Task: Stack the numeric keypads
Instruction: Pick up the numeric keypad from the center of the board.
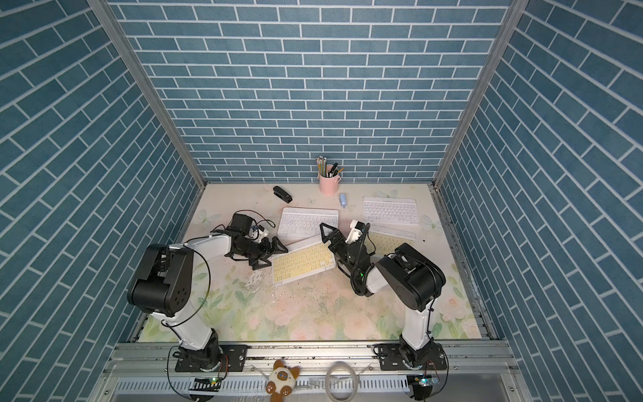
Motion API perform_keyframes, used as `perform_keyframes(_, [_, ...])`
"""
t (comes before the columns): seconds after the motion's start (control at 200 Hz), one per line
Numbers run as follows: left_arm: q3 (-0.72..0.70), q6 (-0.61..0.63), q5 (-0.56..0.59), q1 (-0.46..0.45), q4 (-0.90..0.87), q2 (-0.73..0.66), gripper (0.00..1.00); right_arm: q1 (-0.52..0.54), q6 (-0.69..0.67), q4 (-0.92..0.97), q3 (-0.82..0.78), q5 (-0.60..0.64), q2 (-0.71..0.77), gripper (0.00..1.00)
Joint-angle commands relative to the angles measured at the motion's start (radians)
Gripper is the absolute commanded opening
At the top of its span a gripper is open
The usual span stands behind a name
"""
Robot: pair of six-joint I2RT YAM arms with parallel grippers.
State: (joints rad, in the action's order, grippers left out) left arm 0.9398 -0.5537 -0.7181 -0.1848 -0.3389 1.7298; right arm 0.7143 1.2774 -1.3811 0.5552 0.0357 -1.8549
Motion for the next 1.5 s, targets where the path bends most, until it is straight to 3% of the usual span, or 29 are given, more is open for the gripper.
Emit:
perform_keyframes(0.0, [-0.043,-0.003,0.011,-0.021,-0.018,0.035,1.00,0.077,0.164,-0.015,0.020,-0.059,0.004,0.99])
perform_keyframes(0.515, [-0.047,-0.011,0.010,-0.026,-0.005,0.033,1.00,0.117,0.284,0.077,0.010,0.026,0.051,0.99])
perform_keyframes(0.83, [-0.044,-0.015,0.003,-0.026,-0.002,0.031,1.00,0.122,0.359,0.272,0.022,0.031,0.102,0.99])
perform_keyframes(0.995, [-0.042,-0.017,-0.001,-0.026,0.001,0.030,0.99,0.121,0.318,0.412,0.059,-0.024,0.137,0.98])
perform_keyframes(1.375, [-0.044,-0.020,-0.007,-0.027,0.005,0.025,1.00,0.099,0.241,0.416,0.032,-0.181,0.143,0.83])
perform_keyframes(1.495, [-0.047,-0.019,-0.008,-0.027,0.005,0.022,1.00,0.099,0.176,0.496,0.007,-0.173,0.197,0.72])
